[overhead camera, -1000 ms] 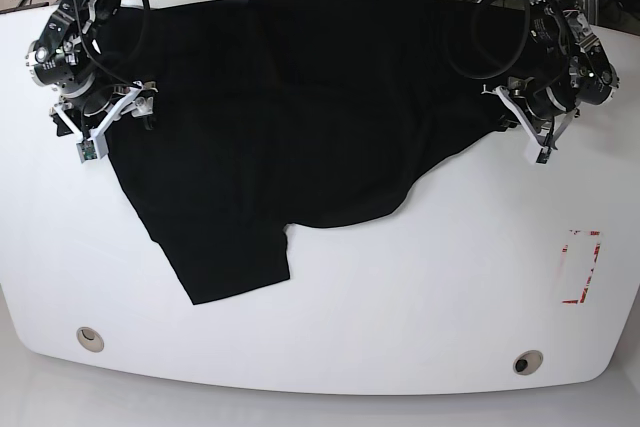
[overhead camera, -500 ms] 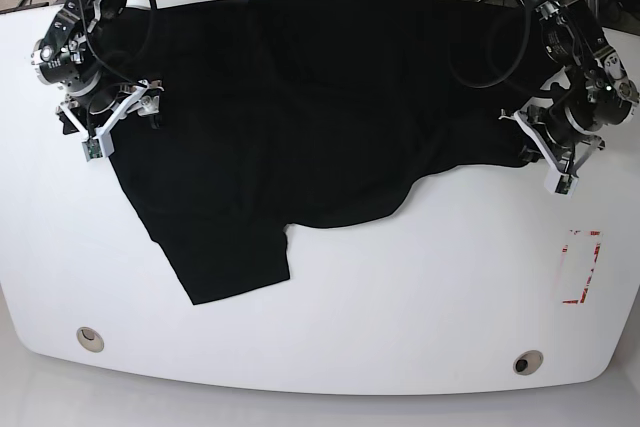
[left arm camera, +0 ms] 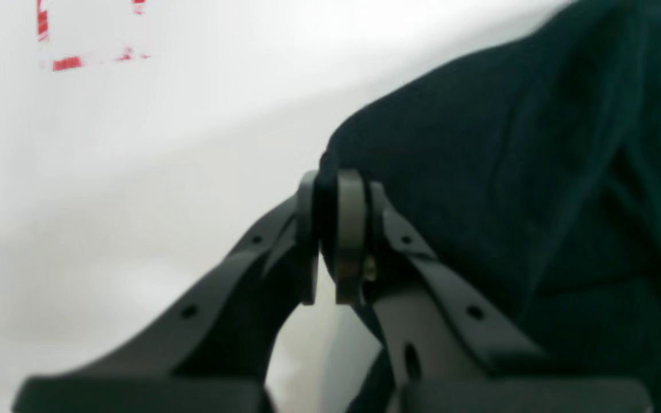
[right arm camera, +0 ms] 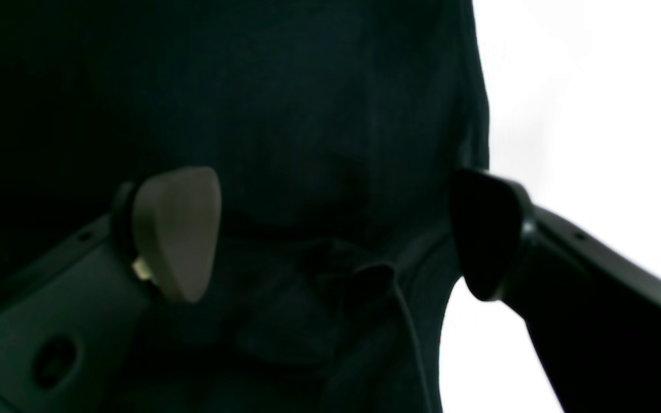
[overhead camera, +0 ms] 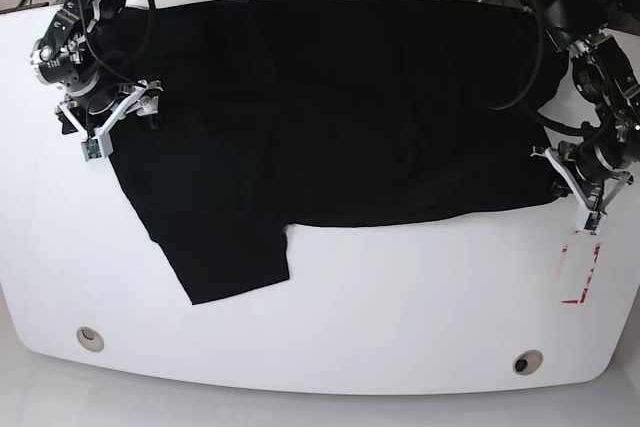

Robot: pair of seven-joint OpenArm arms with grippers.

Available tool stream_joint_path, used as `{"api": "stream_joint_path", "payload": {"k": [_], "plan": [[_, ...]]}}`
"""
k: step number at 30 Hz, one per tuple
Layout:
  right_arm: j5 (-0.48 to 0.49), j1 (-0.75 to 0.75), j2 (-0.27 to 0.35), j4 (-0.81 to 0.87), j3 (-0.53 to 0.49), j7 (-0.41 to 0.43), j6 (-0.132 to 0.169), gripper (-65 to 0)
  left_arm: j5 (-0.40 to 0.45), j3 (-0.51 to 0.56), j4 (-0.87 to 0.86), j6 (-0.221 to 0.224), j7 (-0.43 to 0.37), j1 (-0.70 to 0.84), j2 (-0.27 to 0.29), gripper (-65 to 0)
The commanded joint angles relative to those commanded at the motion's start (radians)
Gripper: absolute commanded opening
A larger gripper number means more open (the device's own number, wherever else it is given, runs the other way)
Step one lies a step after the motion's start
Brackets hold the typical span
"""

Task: Layout the t-shirt on the table in an organized manner, then fold the t-shirt properly
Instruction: 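Pull the shirt side edge outward with the left gripper, spreading it, then move the right gripper along the shirt side to the hem corner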

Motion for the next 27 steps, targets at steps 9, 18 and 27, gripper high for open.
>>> {"api": "stream_joint_path", "payload": {"k": [9, 18, 27], "plan": [[0.005, 0.000, -0.002, 0.002, 0.000, 0.000, 0.000, -3.6, 0.106, 0.115, -0.164, 0.000, -0.117, -0.133, -0.026, -61.8], [0.005, 0.015, -0.002, 0.003, 0.000, 0.000, 0.000, -3.2, 0.180, 0.129, -0.264, 0.000, -0.166, -0.227, -0.025, -60.6], [-0.006, 0.104, 0.005, 0.000, 0.000, 0.000, 0.000, -3.0, 0.178, 0.130, -0.272, 0.000, -0.167, -0.239, -0.026, -45.4]]}}
